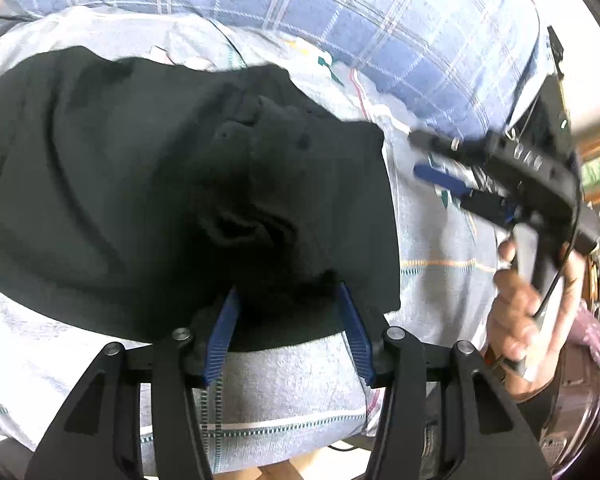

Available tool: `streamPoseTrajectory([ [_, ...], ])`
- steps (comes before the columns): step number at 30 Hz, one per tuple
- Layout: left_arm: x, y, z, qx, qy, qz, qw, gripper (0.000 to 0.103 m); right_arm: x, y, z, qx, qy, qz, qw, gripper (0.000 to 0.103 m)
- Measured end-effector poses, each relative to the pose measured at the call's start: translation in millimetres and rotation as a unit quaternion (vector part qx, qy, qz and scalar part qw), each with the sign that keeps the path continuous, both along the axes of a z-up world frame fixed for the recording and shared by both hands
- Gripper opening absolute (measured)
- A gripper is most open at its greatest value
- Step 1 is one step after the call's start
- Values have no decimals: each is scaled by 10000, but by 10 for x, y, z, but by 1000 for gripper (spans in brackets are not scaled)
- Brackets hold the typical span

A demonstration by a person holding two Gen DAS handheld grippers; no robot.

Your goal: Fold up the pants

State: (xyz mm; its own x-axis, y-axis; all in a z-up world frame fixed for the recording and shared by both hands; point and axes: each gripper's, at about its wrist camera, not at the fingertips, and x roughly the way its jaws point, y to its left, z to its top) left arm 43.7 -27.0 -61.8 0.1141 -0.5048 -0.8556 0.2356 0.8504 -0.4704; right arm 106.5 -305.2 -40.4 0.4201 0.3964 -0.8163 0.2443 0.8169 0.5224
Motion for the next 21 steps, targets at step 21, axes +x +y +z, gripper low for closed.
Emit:
streamPoseTrajectory([
  [21, 264, 56, -211, 121, 480, 555, 9972, 24, -282, 313, -335, -292, 884, 842, 9921, 44],
])
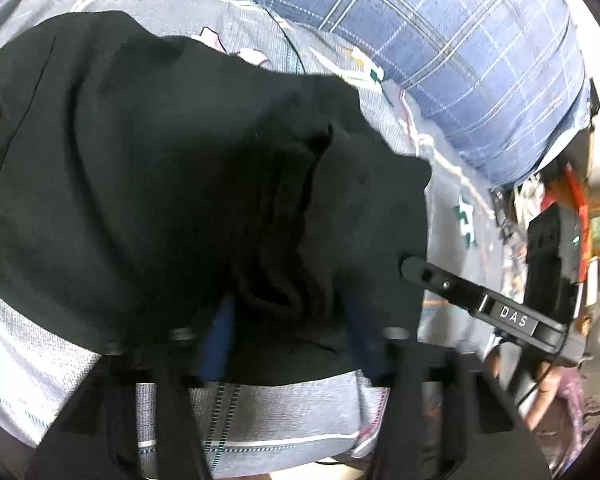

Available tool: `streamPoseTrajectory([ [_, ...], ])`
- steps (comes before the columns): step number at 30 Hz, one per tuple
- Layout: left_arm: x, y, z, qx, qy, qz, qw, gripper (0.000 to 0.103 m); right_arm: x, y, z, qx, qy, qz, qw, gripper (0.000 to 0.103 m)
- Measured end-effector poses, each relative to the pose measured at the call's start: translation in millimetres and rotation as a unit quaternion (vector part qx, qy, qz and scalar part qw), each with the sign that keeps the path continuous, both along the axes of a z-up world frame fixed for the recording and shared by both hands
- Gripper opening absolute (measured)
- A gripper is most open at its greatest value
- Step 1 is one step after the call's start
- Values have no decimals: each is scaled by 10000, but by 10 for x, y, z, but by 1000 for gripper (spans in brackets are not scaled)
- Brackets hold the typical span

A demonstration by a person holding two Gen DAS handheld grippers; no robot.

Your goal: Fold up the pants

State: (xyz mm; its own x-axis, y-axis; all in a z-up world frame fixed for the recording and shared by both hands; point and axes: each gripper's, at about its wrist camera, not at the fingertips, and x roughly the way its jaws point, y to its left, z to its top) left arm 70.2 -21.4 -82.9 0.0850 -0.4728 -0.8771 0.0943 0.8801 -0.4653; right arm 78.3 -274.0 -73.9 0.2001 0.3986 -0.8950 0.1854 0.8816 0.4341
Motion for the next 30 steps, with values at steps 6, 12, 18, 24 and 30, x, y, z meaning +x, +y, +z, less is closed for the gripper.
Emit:
streamPoseTrajectory([
  [6, -123, -29, 237, 110, -440, -134, 9989, 7, -52, 18, 79, -156, -126, 76, 9998, 7],
  [12, -34, 36, -60, 399, -80, 52, 9992, 13, -52, 119, 89, -399, -131, 254, 9988, 12],
  [18, -94, 28, 336, 527, -963, -111, 9939, 53, -55, 109, 265, -526, -513, 135, 9972, 19],
  [24, 85, 370, 684, 528, -1537, 187, 9865, 60, -68, 301, 538, -115, -1293, 358, 9909, 36],
  [30, 397, 1238, 524, 444, -1011, 1484, 9827, 63, -64, 862, 512, 119, -1536, 875, 9842, 32],
])
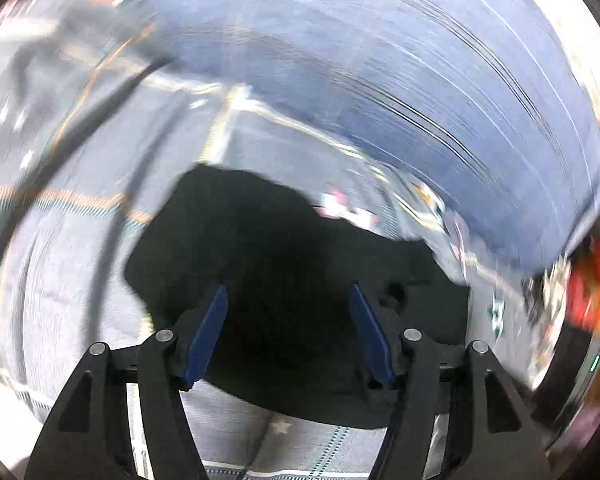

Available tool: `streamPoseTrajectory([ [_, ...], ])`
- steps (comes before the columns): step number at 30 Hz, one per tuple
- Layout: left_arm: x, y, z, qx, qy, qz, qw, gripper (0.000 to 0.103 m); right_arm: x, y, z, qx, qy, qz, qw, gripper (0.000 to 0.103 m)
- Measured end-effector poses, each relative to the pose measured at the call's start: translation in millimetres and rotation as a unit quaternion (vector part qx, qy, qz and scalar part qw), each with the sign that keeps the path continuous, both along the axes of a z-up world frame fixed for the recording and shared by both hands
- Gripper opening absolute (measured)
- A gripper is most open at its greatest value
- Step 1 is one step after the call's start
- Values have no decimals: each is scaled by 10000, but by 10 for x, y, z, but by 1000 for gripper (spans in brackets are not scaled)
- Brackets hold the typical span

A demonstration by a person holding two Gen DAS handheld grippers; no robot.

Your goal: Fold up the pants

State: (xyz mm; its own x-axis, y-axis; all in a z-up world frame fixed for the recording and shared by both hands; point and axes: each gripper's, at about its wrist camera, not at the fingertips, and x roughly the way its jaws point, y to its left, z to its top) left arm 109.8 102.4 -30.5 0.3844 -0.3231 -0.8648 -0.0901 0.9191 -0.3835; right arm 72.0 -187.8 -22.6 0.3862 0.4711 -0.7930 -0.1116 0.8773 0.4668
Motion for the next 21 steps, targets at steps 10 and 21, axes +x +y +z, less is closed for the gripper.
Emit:
streamPoseTrajectory([
  [10, -159, 752, -514, -661, 755, 1199, 9877, 63, -31, 589, -115, 502, -6, 468, 9976, 41],
  [21, 2, 638, -811, -1128, 1073, 1366, 9783, 59, 12, 893, -259, 432, 33, 499, 9978, 56],
])
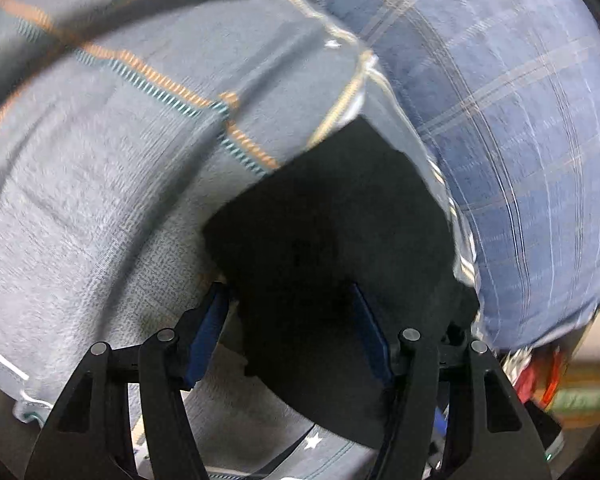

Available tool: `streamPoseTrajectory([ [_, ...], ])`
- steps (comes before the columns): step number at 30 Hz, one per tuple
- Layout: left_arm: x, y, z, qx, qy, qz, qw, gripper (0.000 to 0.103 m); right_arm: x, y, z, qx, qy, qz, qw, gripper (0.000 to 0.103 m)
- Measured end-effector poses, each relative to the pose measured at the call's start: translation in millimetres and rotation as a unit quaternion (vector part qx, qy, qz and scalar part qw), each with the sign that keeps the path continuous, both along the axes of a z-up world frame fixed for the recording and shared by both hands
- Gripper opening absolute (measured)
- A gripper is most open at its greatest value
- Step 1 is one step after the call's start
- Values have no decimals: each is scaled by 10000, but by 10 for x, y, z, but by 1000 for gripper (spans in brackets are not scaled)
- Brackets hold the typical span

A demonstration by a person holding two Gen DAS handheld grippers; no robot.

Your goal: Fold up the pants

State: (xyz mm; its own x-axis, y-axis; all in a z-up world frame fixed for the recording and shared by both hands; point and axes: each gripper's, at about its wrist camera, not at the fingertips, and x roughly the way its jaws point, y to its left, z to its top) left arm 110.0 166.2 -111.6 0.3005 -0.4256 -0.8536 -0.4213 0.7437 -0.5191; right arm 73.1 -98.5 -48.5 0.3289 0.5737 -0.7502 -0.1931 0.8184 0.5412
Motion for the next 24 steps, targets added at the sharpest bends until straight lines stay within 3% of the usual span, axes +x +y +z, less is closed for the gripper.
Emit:
streamPoseTrajectory([
  [2, 7, 30, 34, 94, -74, 114, 9999, 50, -7, -1, -1, -14, -19, -10, 10000, 56],
  [3, 24, 15, 44, 268, -63, 63, 9996, 35, -5, -2, 3, -13, -23, -19, 10000, 56],
  [4, 31, 5, 34, 320, -60, 47, 9995, 31, -3, -4, 2, -2, -19, -22, 10000, 56],
  [10, -8, -61, 148, 681, -282, -61, 9973, 16, 14, -24, 16, -22, -54, -81, 10000, 56],
  [16, -77, -151, 384, 1044, -840, -241, 9907, 11, 192, 77, 43, 17, -180, -3, 9998, 50],
  [18, -131, -237, 529, 1253, -1180, -430, 9841, 11, 229, 67, 28, 152, -89, 8, 9998, 50],
  [21, -202, -456, 790, 1547, -1837, -801, 9674, 10, 269, -120, 71, 586, 60, -126, 9982, 51],
  [24, -326, -736, 1033, 1924, -2452, -1224, 9423, 10, 308, -421, 173, 901, 123, -434, 9949, 55],
])
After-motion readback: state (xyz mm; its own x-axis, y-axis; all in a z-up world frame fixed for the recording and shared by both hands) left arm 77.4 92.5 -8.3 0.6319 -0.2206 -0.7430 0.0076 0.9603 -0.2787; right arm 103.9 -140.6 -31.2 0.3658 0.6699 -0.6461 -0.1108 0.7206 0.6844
